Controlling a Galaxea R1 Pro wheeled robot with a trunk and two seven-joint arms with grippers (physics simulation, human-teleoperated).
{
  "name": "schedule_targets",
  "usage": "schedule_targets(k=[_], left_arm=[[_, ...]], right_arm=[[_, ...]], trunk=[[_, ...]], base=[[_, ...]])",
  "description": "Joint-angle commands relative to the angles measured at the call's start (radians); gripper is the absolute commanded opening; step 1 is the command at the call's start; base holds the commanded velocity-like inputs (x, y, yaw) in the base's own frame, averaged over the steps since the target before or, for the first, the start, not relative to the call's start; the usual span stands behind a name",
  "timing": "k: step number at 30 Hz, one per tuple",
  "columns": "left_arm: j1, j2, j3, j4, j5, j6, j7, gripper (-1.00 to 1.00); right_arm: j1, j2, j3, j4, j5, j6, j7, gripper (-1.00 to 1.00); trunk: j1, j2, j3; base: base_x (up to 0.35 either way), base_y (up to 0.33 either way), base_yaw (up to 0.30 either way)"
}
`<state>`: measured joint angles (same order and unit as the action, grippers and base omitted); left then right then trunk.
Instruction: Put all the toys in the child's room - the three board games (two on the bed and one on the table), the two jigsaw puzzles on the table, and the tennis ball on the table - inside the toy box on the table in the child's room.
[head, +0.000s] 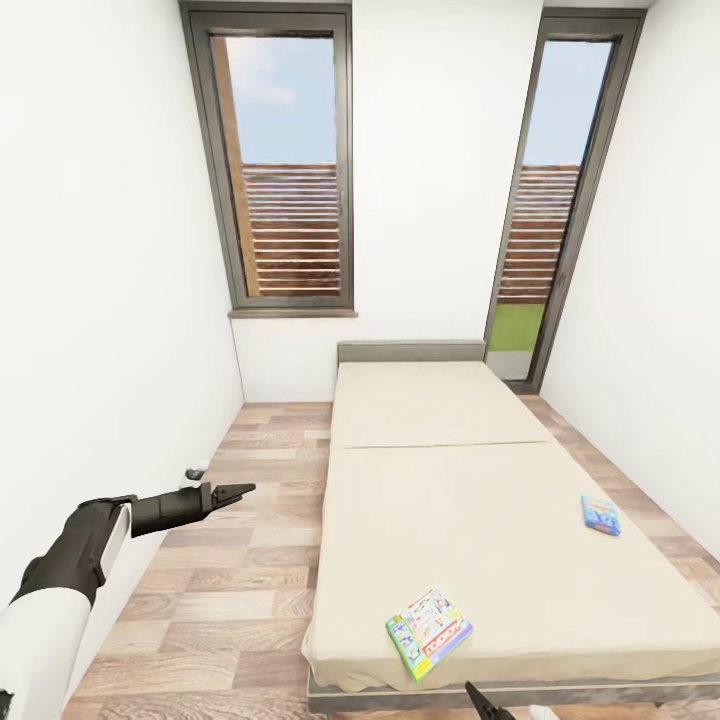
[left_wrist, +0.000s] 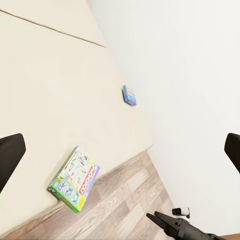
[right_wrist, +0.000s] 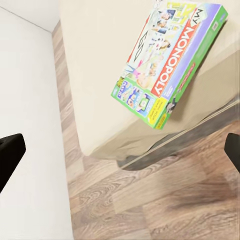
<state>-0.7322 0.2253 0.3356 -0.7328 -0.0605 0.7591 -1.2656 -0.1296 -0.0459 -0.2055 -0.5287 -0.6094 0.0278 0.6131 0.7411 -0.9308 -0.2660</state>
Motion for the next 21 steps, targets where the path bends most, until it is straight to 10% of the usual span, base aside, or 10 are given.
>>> schedule_targets(k=[1,21], left_arm=[[-0.001,-0.001,0.003,0.000,-0.006,0.010,-0.007,1.00],[-0.001,-0.001,0.005,0.000,-0.005,0.011,-0.010,1.00]], right_arm=[[-0.001,0.000,-0.001,0.001,-0.007,0.004,0.004,1.00],[-0.001,0.006,-0.035,0.022,-0.007,-0.002,-0.002,1.00]], trunk=[[0.004,-0.008,-0.005],[0.081,-0.148,-0.067]], base=[[0.000,0.000,0.000],[0.000,0.000,0.000]])
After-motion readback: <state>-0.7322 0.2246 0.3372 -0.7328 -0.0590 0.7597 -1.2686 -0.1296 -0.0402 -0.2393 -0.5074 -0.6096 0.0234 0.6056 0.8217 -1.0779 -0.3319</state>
